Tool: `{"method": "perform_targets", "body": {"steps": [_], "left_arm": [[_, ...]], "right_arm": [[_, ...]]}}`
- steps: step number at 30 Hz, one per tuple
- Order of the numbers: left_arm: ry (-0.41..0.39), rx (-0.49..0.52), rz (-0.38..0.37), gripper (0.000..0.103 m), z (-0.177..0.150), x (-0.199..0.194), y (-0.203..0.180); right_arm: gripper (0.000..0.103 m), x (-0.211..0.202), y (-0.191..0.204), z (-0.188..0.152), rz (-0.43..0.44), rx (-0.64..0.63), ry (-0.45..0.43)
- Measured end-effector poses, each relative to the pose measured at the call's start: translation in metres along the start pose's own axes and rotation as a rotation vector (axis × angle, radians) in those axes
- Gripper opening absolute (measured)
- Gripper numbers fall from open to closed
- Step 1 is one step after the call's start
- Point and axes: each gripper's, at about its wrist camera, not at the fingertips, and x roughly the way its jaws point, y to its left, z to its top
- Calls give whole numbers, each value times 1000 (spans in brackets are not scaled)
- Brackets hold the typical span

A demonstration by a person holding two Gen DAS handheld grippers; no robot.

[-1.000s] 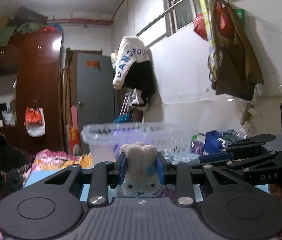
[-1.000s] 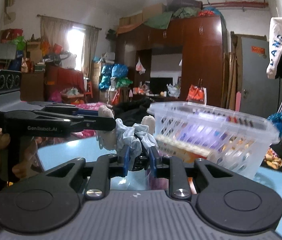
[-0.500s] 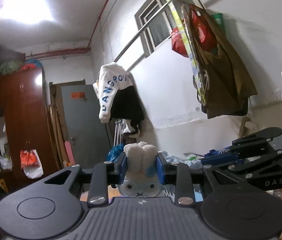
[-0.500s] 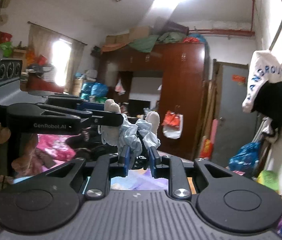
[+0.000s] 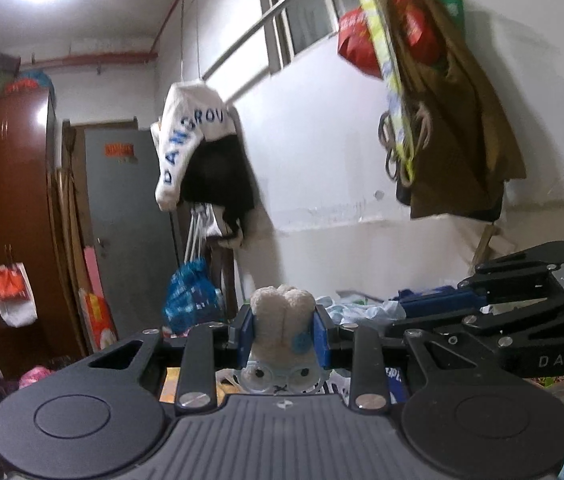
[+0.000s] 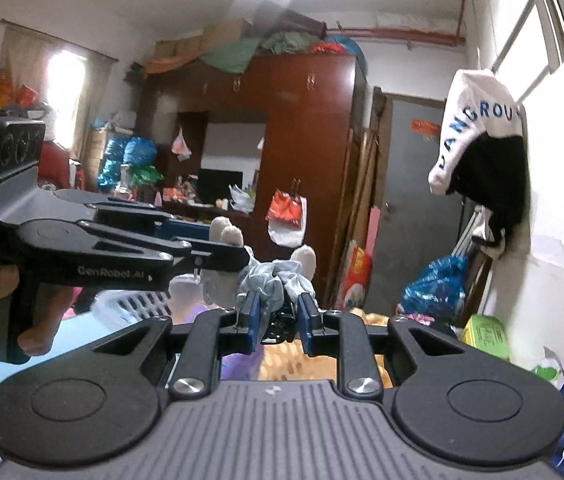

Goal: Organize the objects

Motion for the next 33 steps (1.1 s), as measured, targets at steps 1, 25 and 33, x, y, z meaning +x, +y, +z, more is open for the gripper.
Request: {"method": "perform_targets", "body": {"steps": [1,25,33], "left_arm": [[13,-1,-1,34,-2,5,1],[110,-94,218,89,-67,-119,6],[182,-254,288,89,-154,-198,26]], "right_arm": [[23,-1,-1,-2,-2,6,5],[103,-66,-2,-96,68,339,61],[103,-78,37,-137,86,351,106]]}}
